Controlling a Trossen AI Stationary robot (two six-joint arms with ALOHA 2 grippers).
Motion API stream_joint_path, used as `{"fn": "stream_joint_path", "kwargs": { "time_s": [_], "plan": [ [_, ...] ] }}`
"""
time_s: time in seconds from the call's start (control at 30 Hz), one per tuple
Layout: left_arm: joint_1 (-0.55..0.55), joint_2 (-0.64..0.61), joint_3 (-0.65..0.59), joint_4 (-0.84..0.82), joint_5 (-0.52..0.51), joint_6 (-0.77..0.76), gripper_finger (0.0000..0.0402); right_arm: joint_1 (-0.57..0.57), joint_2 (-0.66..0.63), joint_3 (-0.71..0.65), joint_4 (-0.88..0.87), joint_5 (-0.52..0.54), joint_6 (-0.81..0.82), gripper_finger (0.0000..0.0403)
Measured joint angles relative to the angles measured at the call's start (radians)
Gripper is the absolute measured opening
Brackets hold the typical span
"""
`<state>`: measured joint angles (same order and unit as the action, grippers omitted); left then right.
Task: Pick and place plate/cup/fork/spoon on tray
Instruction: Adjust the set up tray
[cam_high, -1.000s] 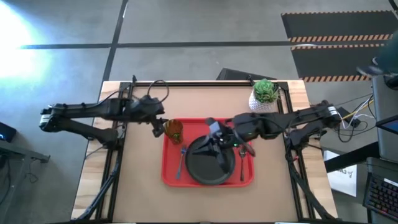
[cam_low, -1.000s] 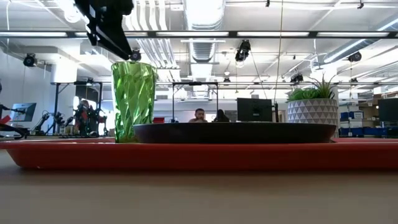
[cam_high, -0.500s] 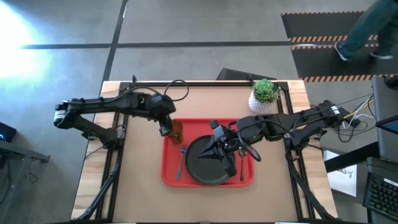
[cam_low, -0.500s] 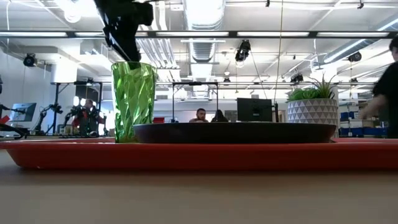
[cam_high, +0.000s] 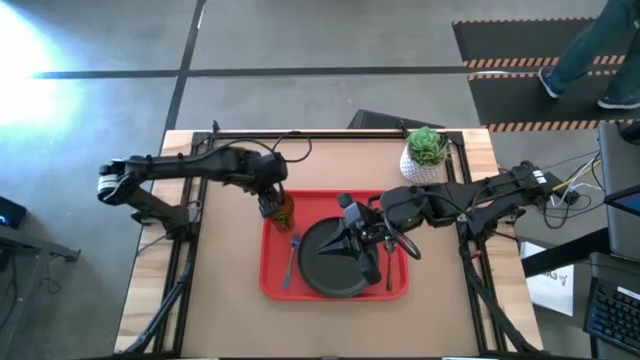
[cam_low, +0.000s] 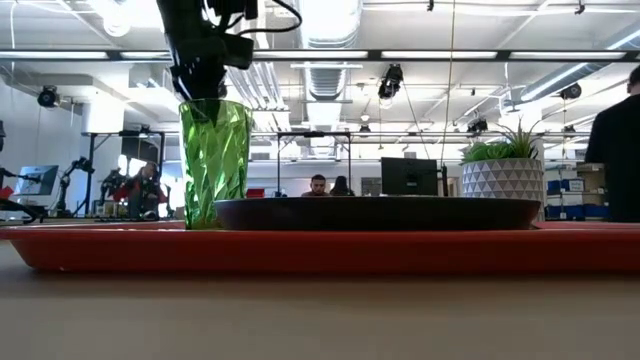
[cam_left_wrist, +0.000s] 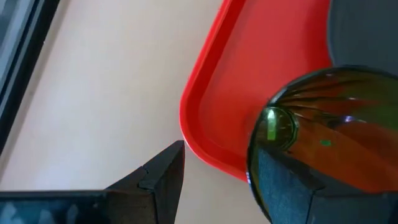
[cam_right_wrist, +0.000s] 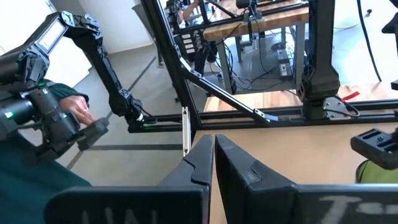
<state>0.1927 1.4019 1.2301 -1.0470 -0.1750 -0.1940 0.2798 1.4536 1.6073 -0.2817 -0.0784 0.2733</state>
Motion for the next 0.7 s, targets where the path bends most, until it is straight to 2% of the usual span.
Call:
{"fn": "stream_joint_path", "kwargs": {
  "time_s": [0.43,0.53,0.7],
  "plan": [
    [0.012,0.087,0.0,0.002,0.018,0.025,0.0161,0.0,-0.001,0.0,0.002,0.001,0.003,0.0009],
    [0.012,0.093,0.0,0.012,0.018,0.024,0.0127,0.0,-0.001,0.0,0.002,0.002,0.003,0.0009],
    [0.012,0.093,0.0,0.049,0.018,0.023,0.0022,0.0,-0.001,0.0,0.002,0.003,0.002,0.0009]
  ]
}}
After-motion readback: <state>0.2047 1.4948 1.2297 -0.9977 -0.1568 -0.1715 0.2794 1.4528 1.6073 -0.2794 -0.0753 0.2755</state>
